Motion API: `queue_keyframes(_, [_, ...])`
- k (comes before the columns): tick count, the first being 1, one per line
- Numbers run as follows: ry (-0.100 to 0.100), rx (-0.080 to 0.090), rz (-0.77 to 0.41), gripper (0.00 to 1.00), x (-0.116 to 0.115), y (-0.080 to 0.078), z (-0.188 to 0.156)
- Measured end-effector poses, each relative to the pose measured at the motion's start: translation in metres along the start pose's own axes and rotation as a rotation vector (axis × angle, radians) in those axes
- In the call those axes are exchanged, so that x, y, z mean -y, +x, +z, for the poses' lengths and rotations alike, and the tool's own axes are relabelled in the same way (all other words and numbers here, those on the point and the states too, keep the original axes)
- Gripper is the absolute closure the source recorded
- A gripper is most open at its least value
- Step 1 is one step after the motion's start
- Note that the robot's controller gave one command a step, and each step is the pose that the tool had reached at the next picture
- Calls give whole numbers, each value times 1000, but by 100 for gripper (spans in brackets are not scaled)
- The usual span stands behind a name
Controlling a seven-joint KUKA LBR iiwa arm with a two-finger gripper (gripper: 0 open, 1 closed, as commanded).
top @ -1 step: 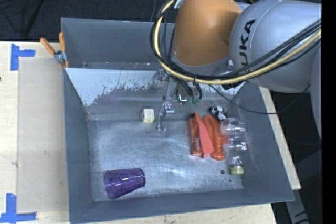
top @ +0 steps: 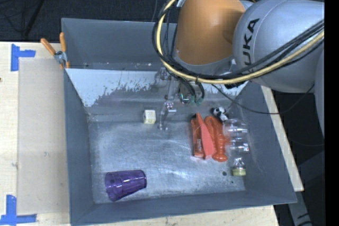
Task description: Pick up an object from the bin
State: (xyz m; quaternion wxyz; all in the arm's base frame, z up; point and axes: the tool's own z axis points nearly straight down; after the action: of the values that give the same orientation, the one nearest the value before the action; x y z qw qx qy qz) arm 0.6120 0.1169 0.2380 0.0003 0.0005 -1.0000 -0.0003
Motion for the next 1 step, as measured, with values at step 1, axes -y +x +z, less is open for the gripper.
queue_keyframes(1, [-1, 6, -17, 0, 44, 3, 54])
